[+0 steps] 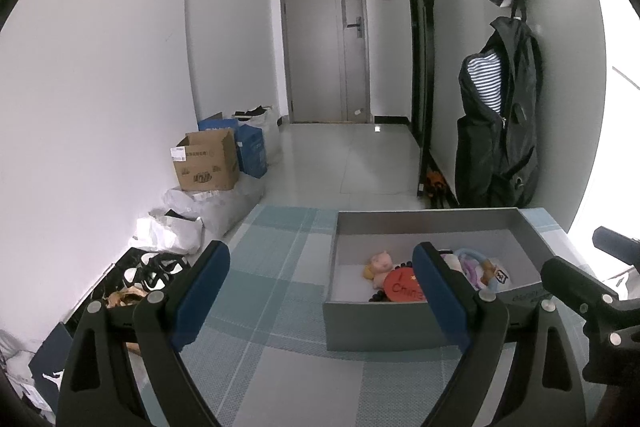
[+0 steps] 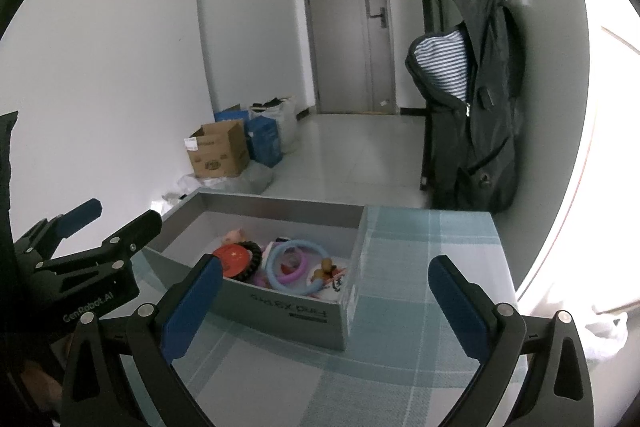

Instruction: Organize jewelry

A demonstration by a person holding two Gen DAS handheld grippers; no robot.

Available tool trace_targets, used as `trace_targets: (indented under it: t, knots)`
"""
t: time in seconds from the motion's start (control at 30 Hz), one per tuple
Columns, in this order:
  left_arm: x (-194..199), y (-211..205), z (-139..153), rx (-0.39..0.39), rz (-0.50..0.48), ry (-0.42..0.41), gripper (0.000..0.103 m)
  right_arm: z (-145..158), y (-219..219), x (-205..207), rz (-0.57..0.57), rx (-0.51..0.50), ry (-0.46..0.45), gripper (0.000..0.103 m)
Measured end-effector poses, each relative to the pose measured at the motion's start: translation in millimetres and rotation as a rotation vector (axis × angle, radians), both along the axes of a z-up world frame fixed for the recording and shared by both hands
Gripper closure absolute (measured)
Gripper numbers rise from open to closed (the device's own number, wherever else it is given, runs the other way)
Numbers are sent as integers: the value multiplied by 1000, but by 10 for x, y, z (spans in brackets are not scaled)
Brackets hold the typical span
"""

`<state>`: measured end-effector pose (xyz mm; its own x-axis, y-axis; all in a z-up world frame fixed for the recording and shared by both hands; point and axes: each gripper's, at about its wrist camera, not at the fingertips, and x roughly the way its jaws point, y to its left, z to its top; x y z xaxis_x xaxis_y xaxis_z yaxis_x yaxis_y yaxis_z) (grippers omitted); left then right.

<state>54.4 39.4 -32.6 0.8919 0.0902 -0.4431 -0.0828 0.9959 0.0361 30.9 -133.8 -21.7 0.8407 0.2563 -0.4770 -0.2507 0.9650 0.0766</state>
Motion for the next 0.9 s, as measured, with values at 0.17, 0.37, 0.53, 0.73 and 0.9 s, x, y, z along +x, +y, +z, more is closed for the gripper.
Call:
trace_targets:
  t: [0.17, 0.37, 0.53, 0.73, 0.9]
  knots:
    - [-1, -9, -8, 0, 1, 1, 13, -2, 6, -4, 2, -3, 2, 0]
    - [15, -13, -10, -2, 0, 12, 13, -1, -2, 17, 2, -1, 10, 0]
    - [10, -15, -11, 4, -2, 9, 13, -3, -3, 24, 4, -5, 9, 0]
    - [9, -17, -11, 5, -2, 8, 13, -5, -2, 24, 4, -5, 9, 0]
    - [8, -17, -7, 6, -4, 7, 13, -5, -3, 26, 4, -5, 9, 0]
